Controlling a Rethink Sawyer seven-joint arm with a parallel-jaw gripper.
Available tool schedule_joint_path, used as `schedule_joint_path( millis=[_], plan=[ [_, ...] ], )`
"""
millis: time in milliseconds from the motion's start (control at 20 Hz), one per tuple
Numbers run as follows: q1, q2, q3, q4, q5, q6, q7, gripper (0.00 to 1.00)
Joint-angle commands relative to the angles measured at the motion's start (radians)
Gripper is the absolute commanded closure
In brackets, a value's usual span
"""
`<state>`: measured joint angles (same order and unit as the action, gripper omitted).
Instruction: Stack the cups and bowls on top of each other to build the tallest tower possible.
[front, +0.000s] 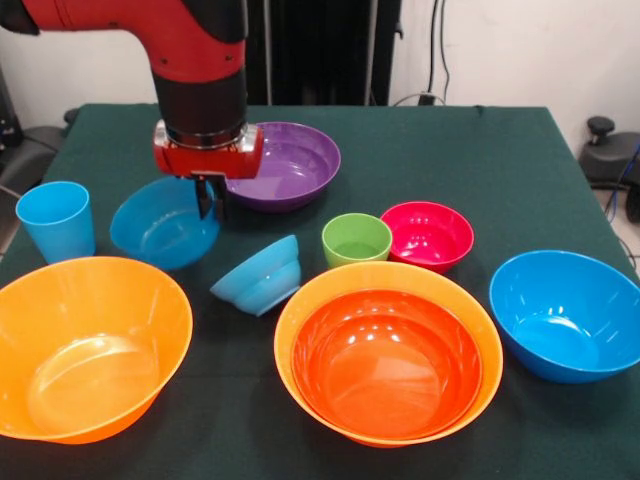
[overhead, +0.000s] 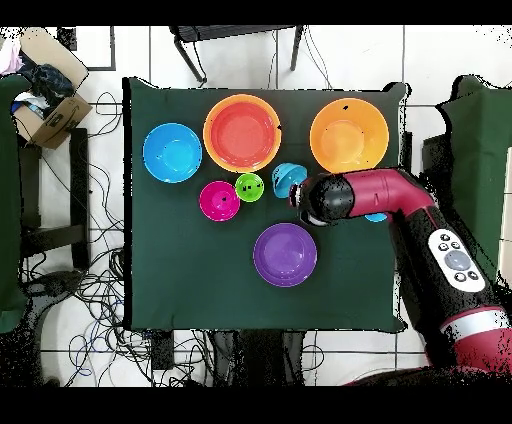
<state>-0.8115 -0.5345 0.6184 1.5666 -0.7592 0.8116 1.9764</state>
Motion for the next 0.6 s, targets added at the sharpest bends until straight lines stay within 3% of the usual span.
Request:
schedule_joint_path(
  millis=[50,600],
  plan=[
    [0.006,-0.082,0.030,0.055,0.066,0.139,-0.221,1.00],
    [0.042,-0.168,0.027,0.080,0.140,0.159,-0.153,1.00]
  ],
)
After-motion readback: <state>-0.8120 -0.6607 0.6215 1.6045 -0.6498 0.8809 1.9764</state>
